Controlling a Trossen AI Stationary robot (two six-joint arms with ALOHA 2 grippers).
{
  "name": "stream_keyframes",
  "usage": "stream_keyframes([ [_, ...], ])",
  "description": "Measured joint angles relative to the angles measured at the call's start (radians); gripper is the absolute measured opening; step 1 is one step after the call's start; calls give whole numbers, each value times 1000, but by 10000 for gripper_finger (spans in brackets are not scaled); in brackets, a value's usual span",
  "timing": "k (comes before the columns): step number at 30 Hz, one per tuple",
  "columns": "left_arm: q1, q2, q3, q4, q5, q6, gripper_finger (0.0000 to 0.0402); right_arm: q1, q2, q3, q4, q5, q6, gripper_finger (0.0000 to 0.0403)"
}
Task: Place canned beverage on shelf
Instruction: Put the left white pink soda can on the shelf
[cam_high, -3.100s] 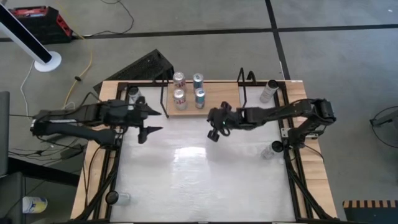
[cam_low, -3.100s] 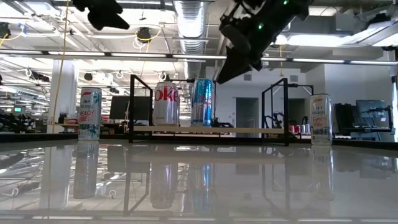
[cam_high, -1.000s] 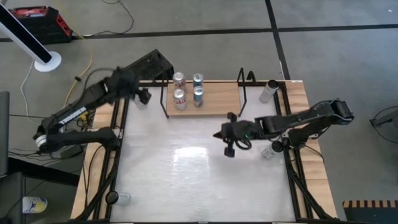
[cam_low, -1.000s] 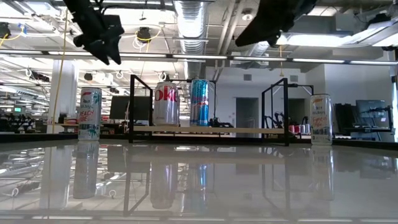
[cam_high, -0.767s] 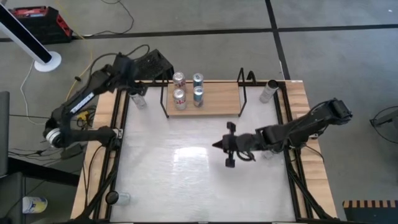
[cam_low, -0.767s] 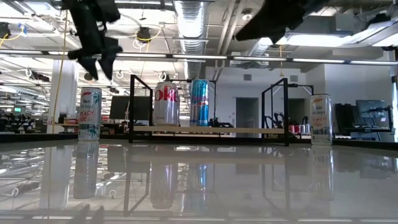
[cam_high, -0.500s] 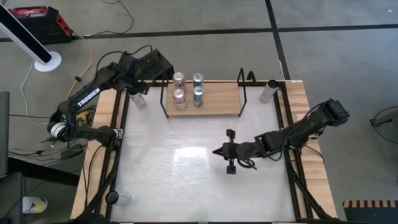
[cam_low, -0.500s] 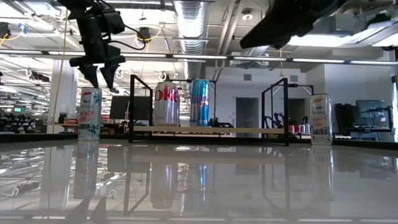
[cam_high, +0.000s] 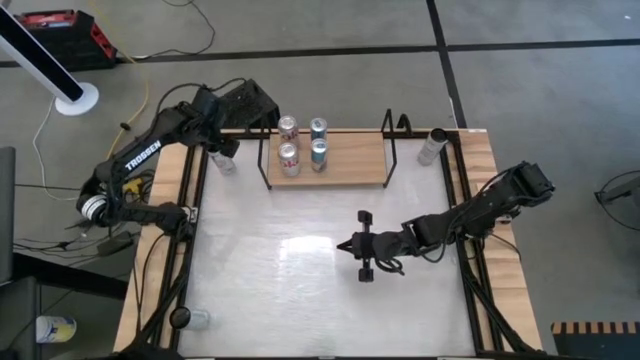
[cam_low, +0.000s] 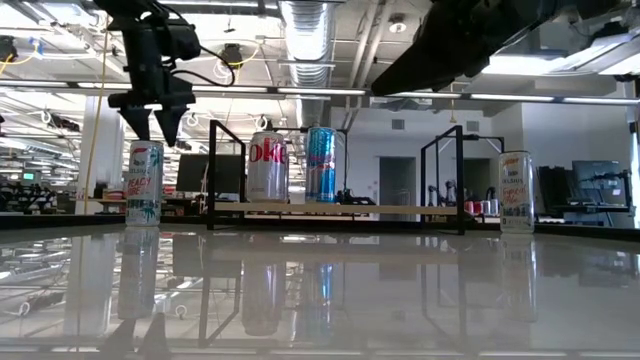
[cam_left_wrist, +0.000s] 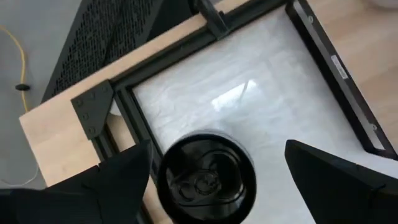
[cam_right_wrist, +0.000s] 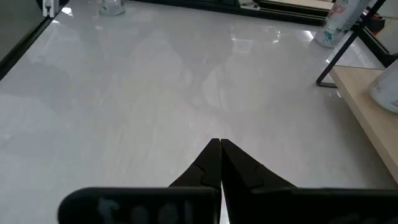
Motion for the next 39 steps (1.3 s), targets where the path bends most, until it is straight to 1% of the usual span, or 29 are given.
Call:
stream_keyframes([
  [7, -19, 58, 0, -84, -14, -10, 352, 0, 0, 0, 8, -1, -2, 26],
  [14, -22, 83, 0, -91, -8, -21, 352, 0, 0, 0, 10, -1, -2, 26],
  [17, -22, 85, 0, -96, -9, -13, 345, 0, 0, 0, 9, -1, -6, 26],
  [21, -22, 85, 0, -101, -10, -8, 313, 0, 0, 0, 9, -1, -6, 26],
  [26, -22, 84, 0, -99, -13, -6, 243, 0, 0, 1, 9, -1, -5, 26],
  [27, -22, 84, 0, -98, -13, -2, 236, 0, 0, 1, 10, -1, -5, 26],
  [30, -27, 79, -1, -98, -7, 3, 236, 0, 0, 1, 10, -2, -2, 26],
  [35, -85, 17, -2, -154, 59, -25, 236, 0, 0, 1, 10, -2, -2, 26],
  [39, -201, -64, -2, -239, 90, -106, 236, 0, 0, 1, 10, -2, -2, 26],
])
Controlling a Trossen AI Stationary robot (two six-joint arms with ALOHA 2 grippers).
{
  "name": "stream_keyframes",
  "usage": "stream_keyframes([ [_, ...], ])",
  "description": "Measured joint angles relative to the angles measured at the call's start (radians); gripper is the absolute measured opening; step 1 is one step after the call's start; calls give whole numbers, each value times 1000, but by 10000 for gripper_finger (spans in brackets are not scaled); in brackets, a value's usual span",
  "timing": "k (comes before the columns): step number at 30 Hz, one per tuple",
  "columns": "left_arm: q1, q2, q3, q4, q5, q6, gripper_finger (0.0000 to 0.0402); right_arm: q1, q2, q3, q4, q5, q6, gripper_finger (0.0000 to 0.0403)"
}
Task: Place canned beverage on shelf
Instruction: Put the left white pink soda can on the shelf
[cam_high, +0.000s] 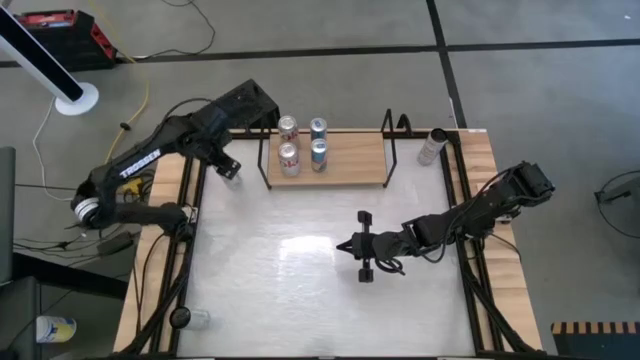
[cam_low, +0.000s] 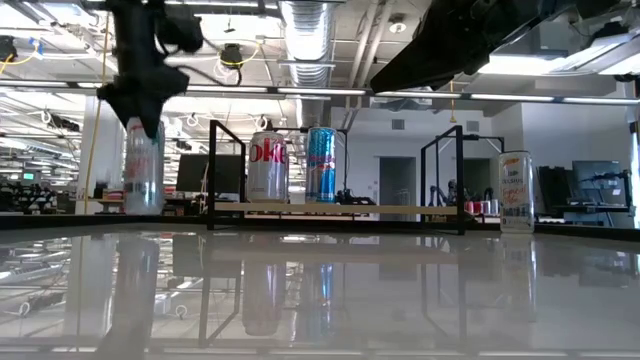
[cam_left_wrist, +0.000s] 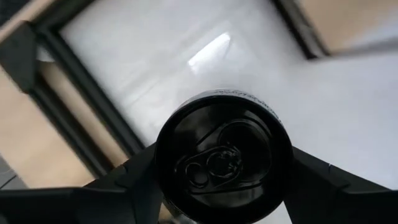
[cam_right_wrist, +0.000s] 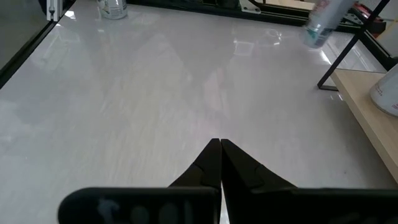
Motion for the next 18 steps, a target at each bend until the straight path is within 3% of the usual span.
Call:
stream_keyframes([
  [4, -193, -81, 0, -56, 1, -140, 236, 0, 0, 0, 0, 0, 0, 26],
  [9, -540, -125, 0, -23, -56, -394, 236, 0, 0, 0, 0, 0, 0, 26],
  [14, -864, -49, 0, 133, -136, -563, 236, 0, 0, 0, 5, 0, 0, 26],
  [18, -975, 53, 0, 317, -130, -570, 236, 0, 0, 0, 25, 0, 0, 26],
])
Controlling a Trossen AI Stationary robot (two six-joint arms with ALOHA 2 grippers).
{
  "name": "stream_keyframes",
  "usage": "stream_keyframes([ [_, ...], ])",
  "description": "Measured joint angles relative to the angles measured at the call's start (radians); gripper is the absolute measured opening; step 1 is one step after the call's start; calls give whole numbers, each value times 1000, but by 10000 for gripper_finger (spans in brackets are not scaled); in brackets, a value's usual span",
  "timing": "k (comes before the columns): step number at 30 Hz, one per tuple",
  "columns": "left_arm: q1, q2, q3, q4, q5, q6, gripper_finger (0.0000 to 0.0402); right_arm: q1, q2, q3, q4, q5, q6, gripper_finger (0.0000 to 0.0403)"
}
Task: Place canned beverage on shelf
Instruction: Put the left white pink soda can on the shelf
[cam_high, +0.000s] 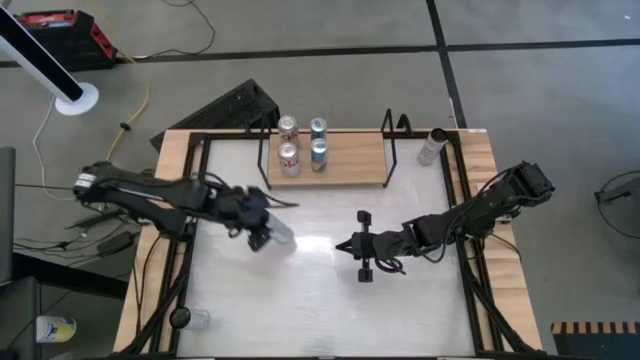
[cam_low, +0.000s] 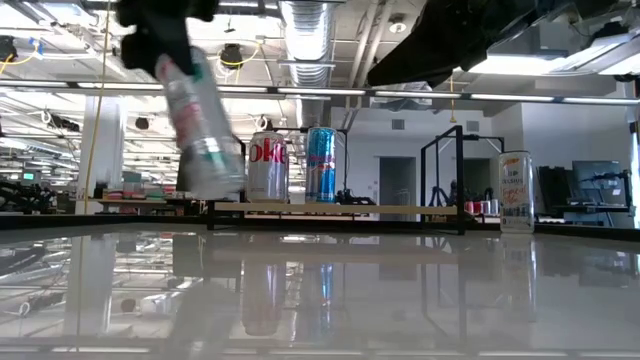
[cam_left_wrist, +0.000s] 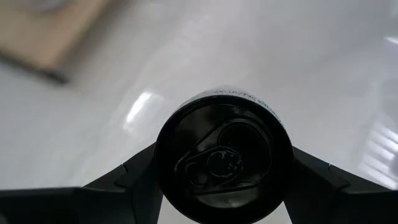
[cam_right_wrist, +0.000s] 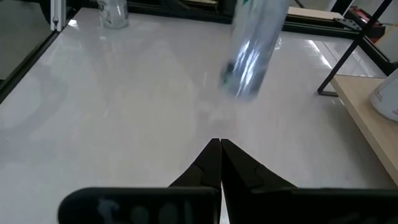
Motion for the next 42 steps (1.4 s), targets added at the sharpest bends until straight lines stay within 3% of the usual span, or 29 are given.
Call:
stream_keyframes([
  [4, 2, 125, 55, 71, 26, 70, 236, 0, 0, 0, -3, 0, 0, 26],
  [13, 45, 404, 358, 19, 30, 285, 236, 0, 0, 0, -33, 0, 0, 26],
  [20, 78, 548, 487, -67, 72, 342, 236, 0, 0, 0, -79, 1, 16, 26],
  [25, 95, 575, 495, -66, 85, 343, 239, 0, 0, 0, -86, 1, 19, 26],
  [33, 103, 575, 498, -80, 84, 347, 327, 0, 0, 0, -86, 1, 19, 26],
  [42, 104, 576, 547, -124, 79, 367, 339, 0, 0, 0, -86, 2, 18, 26],
])
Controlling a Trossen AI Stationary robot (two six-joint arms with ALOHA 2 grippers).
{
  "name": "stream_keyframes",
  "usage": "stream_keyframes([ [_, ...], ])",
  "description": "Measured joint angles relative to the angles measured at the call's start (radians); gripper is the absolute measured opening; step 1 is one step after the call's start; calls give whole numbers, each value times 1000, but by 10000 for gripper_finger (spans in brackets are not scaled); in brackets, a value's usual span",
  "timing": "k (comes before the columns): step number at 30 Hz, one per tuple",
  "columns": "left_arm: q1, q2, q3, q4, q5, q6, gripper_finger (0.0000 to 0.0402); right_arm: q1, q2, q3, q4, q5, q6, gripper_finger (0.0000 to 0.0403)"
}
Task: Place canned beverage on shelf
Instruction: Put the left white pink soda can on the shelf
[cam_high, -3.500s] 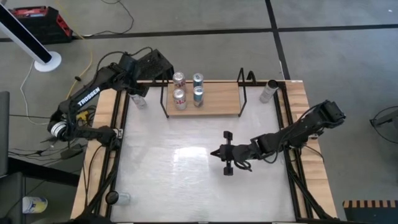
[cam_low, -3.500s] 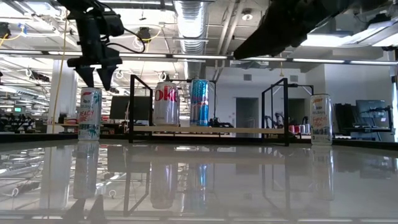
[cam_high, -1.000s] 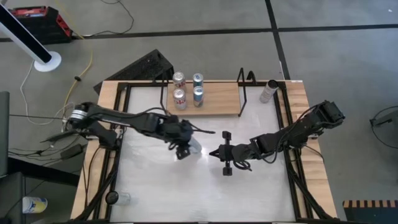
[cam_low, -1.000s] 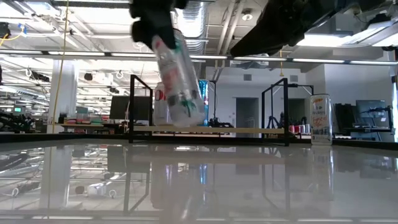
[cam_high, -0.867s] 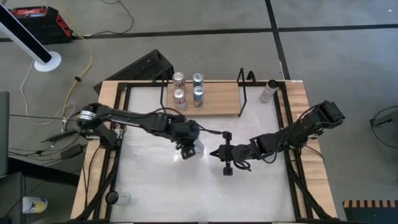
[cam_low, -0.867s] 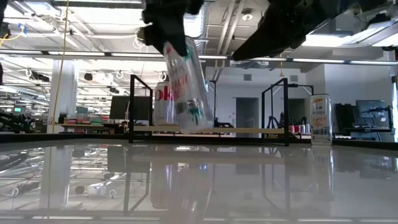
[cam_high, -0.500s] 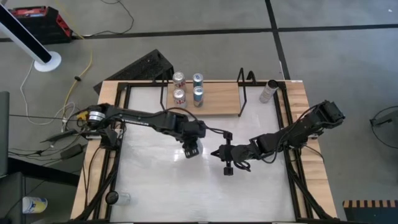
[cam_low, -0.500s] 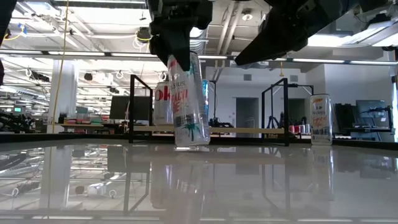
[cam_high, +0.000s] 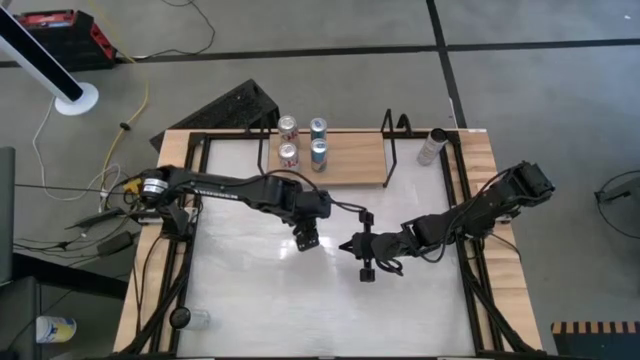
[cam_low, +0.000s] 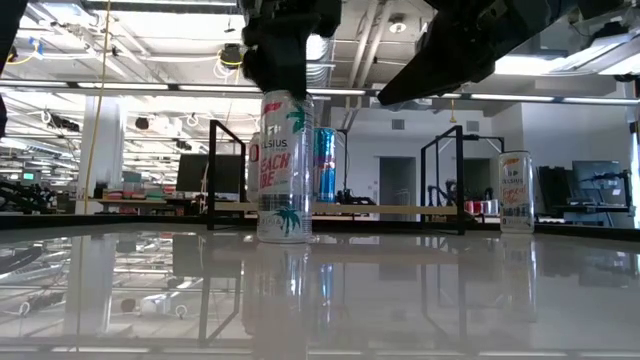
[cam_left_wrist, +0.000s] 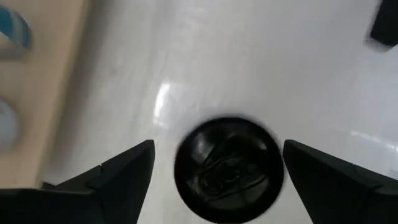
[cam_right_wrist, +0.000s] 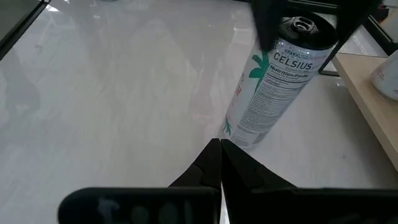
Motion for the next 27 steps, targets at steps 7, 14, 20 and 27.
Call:
stream_keyframes([
  [7, -1, -5, 173, -87, -107, 65, 340, 0, 0, 0, 0, 1, 0, 26],
  [14, -12, -105, 205, -291, -306, 73, 341, 0, 0, 0, 0, 2, 29, 26],
  [20, -84, -362, -23, -323, -552, -66, 327, 0, 0, 0, 4, 1, 54, 26],
  [27, -170, -749, -502, 107, -453, 70, 316, -10, 0, -1, 133, 2, 36, 26],
])
